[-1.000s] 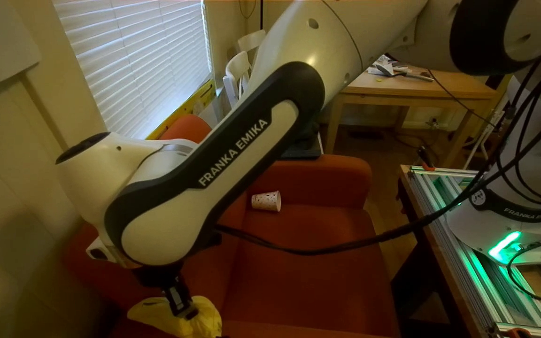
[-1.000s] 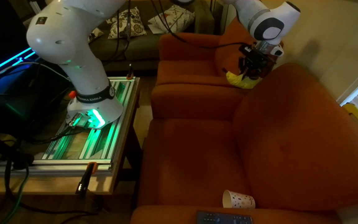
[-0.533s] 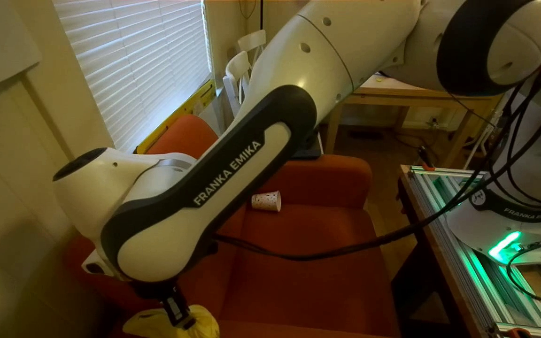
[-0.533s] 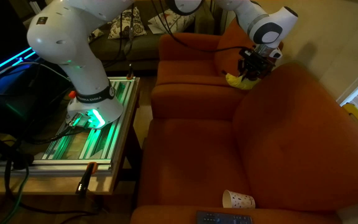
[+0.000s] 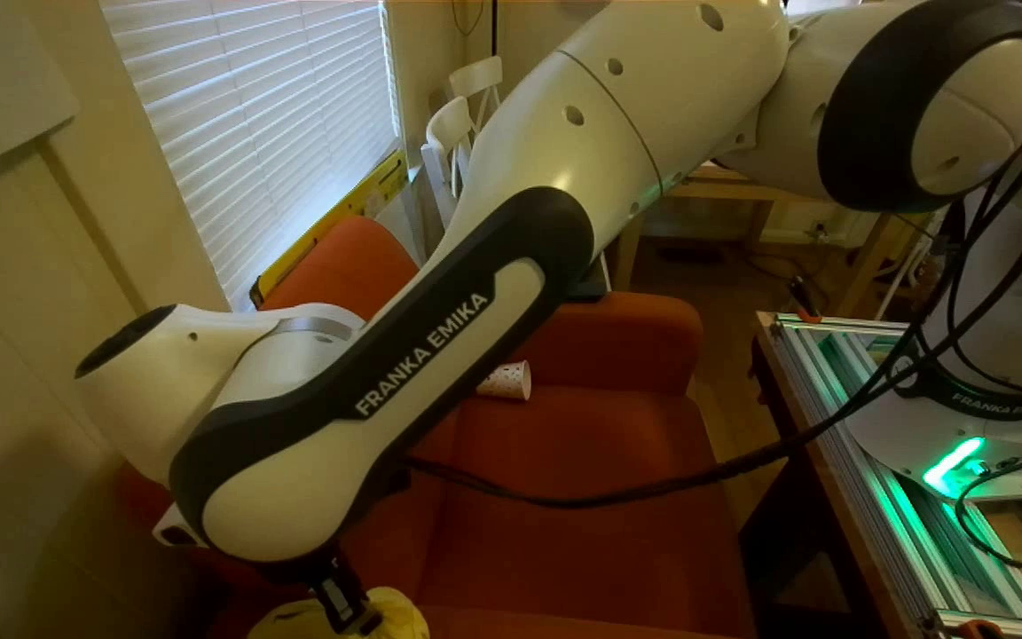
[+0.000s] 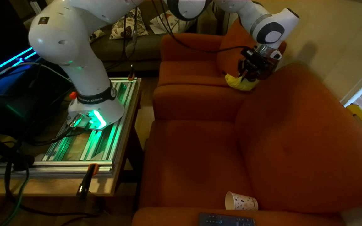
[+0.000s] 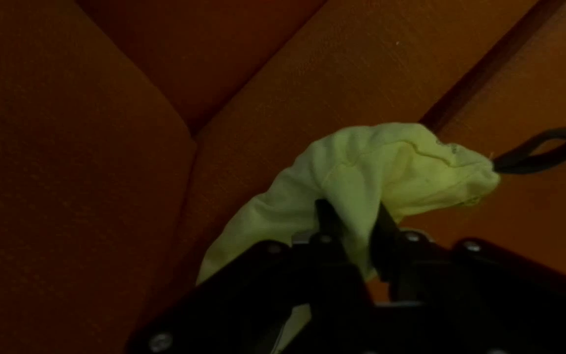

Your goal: Put the banana plush toy on the left armrest of the sofa on the right.

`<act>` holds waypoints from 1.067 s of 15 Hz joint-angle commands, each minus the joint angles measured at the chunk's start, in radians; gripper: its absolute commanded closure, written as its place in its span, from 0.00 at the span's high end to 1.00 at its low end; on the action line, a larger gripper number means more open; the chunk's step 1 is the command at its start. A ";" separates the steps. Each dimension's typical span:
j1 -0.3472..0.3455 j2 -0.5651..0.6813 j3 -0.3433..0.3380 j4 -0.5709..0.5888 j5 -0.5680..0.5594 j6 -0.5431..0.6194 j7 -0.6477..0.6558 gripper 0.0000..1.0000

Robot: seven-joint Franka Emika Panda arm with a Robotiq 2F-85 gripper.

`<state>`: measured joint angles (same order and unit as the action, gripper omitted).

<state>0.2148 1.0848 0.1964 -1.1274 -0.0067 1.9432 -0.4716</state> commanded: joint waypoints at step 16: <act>-0.007 0.033 -0.008 0.058 -0.021 -0.106 0.007 0.07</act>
<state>0.2114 1.0988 0.1840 -1.1115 -0.0067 1.8748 -0.4704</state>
